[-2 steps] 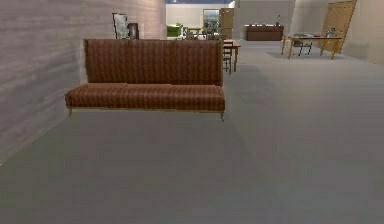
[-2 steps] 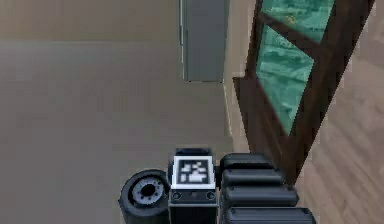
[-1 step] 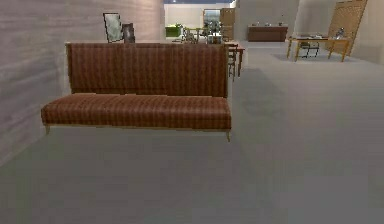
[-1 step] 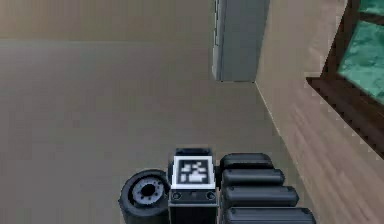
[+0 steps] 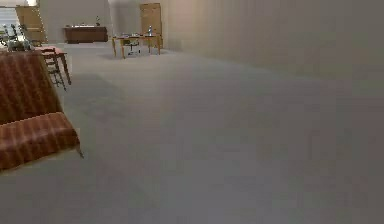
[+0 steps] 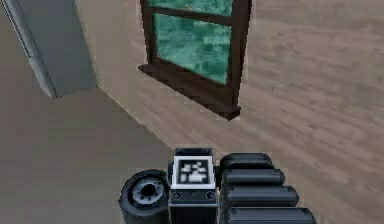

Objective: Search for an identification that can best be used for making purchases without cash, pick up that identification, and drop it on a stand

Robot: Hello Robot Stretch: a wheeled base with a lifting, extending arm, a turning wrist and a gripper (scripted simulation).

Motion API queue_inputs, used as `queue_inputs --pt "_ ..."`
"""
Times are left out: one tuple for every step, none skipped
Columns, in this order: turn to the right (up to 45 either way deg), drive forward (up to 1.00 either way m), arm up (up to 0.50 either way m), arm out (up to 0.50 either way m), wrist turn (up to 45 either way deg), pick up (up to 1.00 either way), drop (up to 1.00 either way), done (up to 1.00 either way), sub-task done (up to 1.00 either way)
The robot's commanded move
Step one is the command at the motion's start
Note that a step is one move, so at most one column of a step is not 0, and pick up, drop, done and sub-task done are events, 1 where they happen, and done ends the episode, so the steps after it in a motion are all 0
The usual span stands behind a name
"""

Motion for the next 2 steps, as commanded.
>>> queue_inputs --pt "45.0 0.0 0.0 0.0 0.0 0.0 0.0 0.0 0.0" --pt "6.0 0.0 0.0 0.0 0.0 0.0 0.0 0.0 0.0"
